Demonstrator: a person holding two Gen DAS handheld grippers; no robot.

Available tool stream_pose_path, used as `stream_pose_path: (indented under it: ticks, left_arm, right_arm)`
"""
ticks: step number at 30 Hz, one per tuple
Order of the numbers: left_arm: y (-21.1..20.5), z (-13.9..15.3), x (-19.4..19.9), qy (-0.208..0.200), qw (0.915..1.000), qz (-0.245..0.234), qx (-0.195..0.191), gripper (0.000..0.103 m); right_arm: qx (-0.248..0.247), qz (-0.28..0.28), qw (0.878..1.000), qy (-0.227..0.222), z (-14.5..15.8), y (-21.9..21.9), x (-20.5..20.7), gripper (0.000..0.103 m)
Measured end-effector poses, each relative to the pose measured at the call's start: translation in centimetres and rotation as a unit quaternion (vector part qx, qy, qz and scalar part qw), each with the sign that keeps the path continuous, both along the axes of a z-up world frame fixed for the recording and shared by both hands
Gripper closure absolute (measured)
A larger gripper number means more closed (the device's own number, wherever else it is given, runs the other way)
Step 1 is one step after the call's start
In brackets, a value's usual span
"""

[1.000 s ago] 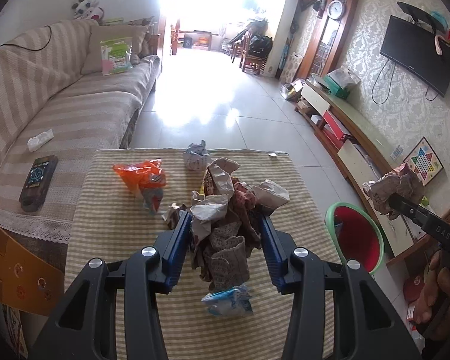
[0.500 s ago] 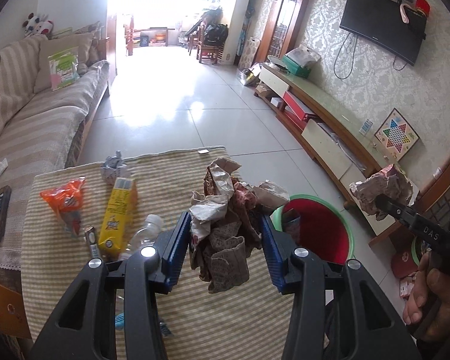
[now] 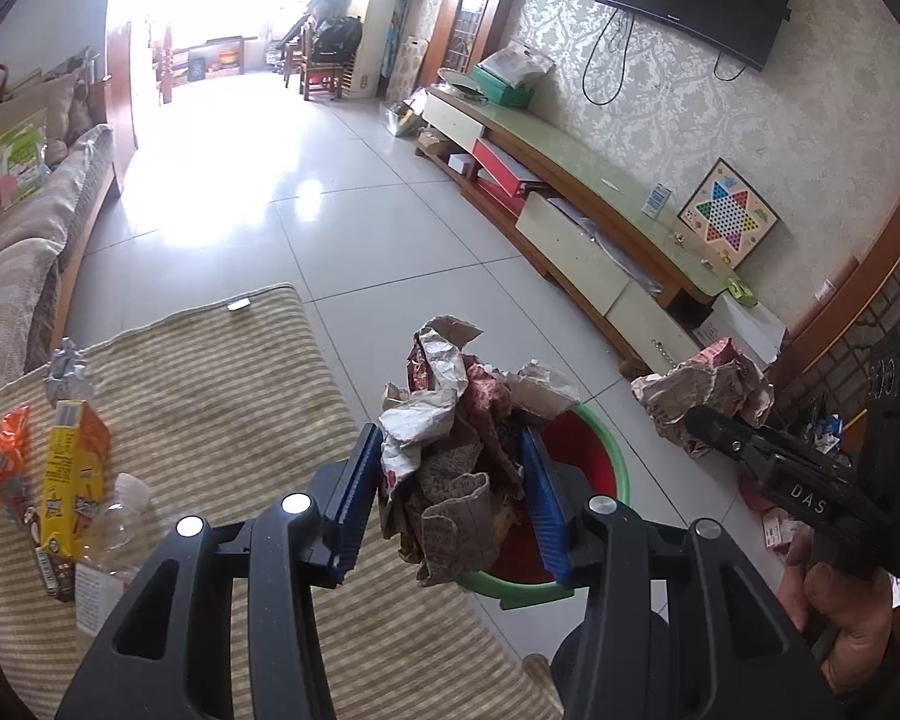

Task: Collect trash
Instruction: 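Lift both crumpled wads and carry them over the red bin, then open both tools above the red bin to drop the wads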

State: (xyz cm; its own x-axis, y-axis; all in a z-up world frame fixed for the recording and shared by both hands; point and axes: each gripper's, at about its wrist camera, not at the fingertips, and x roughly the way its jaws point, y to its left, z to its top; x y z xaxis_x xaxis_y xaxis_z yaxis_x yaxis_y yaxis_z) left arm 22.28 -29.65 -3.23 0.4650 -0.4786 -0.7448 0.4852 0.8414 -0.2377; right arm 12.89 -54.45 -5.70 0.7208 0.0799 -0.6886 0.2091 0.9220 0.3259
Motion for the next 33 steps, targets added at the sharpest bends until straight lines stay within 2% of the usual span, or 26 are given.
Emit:
stream_pose_path:
  ticks: [5,8,16,23,27,31,33]
  left_arm:
    - [-3.2,-1.3,0.5,0.025,0.9992,-0.029,-0.014,0.059]
    - [-4.9,-2.1,0.4,0.032,0.9986,-0.042,-0.008,0.059]
    - [-6.8,-3.2,0.8,0.046,0.9975,-0.054,-0.001,0.059]
    - [-8.0,-3.6,1.3,0.057,0.9965,-0.06,-0.007,0.058]
    - [-8.5,-3.7,1.5,0.06,0.9964,-0.06,-0.008,0.051]
    - [-8.5,-3.8,1.8,0.068,0.9956,-0.061,-0.018,0.05]
    - [-8.4,-3.8,2.0,0.074,0.995,-0.06,-0.029,0.041]
  right_arm:
    - [0.006,-0.009,1.0,0.005,-0.8,-1.2,-0.4,0.064]
    - [0.006,-0.01,1.0,0.01,-1.3,-1.5,-0.3,0.064]
    - [0.018,-0.006,1.0,0.019,-2.5,-2.1,0.2,0.064]
    - [0.007,-0.004,1.0,0.022,-2.9,-2.4,0.5,0.065]
    - [0.01,-0.007,1.0,0.025,-3.3,-2.8,0.4,0.064]
    - [0.013,-0.006,0.999,0.029,-3.9,-3.0,0.6,0.064]
    - [0.014,-0.005,0.999,0.03,-4.0,-3.0,0.7,0.064]
